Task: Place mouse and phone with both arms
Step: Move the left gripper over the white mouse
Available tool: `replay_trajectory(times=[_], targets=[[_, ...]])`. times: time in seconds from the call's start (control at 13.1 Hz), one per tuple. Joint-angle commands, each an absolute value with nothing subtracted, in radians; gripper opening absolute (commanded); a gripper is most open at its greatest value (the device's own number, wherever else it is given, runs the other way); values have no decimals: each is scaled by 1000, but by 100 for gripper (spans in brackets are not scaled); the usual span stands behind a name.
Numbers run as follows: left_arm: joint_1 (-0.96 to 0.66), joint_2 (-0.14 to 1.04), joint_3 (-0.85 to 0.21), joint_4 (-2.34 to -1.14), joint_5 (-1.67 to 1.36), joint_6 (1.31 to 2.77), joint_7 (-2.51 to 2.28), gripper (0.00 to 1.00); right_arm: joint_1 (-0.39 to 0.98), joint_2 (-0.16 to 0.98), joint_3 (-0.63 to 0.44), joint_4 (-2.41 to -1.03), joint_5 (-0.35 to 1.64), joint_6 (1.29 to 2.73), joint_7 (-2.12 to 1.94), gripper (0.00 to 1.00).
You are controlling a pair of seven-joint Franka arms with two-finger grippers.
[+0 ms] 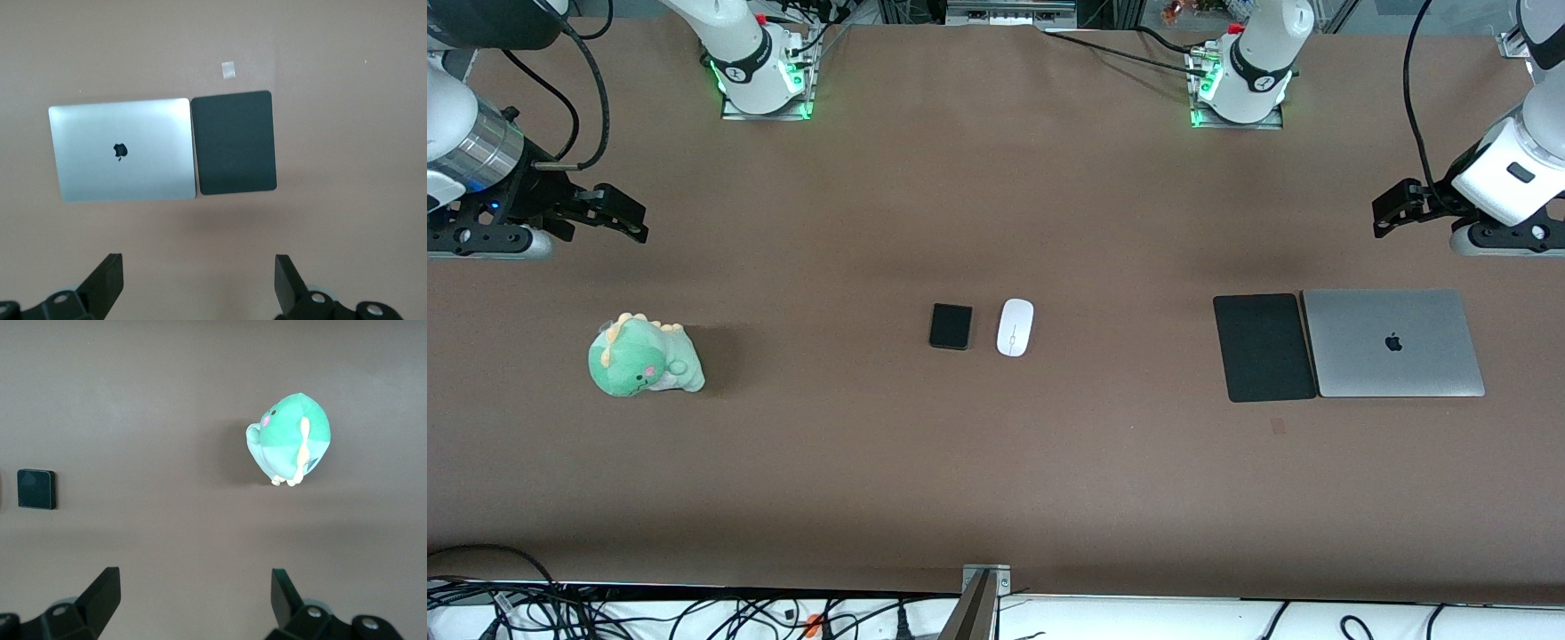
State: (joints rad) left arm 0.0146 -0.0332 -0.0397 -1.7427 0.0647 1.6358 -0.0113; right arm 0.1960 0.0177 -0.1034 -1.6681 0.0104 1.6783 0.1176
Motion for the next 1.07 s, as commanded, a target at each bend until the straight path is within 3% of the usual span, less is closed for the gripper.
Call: replay_trajectory(times=[0.0, 0.15, 0.54, 0.99], targets=[[8, -20, -35, -1724, 22, 1574, -6, 100, 189, 28, -97, -1646, 2, 1674, 127, 100], [5, 9, -46, -1724, -31, 1568, -18, 100, 189, 28, -97, -1646, 2, 1674, 127, 100], [-14, 245, -92, -1619, -67, 1585, -25, 100, 189, 28, -97, -1646, 2, 1674, 127, 100], [-185, 391, -115, -1600, -95, 1820, -69, 100, 189, 28, -95, -1644, 2, 1674, 127, 100]])
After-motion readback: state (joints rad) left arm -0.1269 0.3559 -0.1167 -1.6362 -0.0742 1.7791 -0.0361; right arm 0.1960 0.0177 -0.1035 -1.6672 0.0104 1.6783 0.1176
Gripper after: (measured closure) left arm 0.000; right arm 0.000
